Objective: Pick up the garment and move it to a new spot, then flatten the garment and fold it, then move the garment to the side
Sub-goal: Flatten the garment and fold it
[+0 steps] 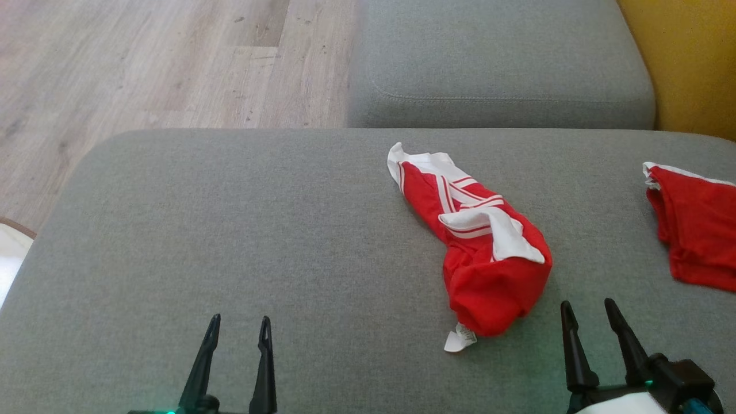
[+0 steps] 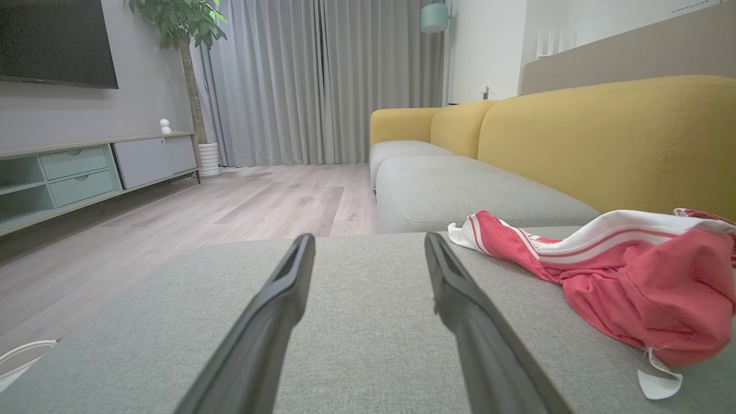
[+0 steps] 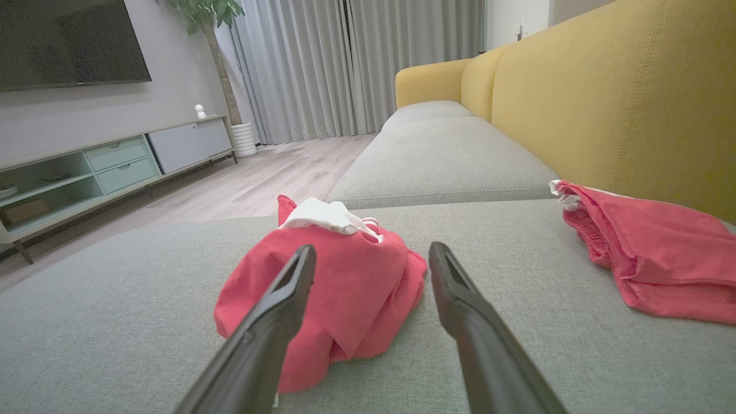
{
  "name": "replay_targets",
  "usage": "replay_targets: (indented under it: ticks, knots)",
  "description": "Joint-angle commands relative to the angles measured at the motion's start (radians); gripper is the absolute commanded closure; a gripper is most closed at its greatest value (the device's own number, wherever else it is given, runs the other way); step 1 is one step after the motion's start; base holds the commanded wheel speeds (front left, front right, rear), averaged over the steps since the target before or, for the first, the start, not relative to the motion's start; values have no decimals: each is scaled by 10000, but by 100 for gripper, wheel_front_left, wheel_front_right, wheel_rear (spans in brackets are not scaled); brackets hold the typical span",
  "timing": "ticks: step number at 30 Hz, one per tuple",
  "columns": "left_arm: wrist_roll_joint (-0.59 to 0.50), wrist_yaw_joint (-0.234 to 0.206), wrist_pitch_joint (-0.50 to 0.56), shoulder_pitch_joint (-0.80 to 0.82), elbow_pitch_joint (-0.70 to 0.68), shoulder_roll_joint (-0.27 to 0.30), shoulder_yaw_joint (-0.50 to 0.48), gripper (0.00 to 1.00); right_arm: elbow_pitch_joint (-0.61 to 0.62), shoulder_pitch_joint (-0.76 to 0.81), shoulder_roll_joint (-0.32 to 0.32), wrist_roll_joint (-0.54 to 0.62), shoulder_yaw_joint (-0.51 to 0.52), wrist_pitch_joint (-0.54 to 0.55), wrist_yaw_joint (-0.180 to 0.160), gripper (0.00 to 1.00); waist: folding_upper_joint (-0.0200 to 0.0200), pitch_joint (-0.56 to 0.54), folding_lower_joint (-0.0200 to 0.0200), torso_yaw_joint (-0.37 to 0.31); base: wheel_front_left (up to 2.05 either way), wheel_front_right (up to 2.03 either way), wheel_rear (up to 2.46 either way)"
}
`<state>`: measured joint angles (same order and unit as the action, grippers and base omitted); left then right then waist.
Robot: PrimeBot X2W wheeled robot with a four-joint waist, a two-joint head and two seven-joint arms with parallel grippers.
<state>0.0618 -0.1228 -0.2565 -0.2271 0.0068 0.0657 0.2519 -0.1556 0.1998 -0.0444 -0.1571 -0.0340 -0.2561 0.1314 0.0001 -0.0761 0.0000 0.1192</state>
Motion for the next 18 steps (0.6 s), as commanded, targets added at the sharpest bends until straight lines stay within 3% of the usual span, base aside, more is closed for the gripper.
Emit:
replay_targets:
  ticks: [1, 12, 18]
  knots:
    - [-62, 31, -53, 439, -253, -131, -347, 0, 283, -356, -59, 43, -252, -57, -7, 0, -1, 7, 0, -29, 0, 0, 0]
    - [-218, 228, -53, 443, -72, -140, -171, 0, 260, -426, -58, 109, -521, -57, -7, 0, -1, 116, 0, -342, 0, 0, 0]
    - [-261, 702, -53, 1115, 494, -139, 152, 0, 265, -620, -58, 237, -776, -57, -7, 0, -1, 476, 0, -802, 0, 0, 0]
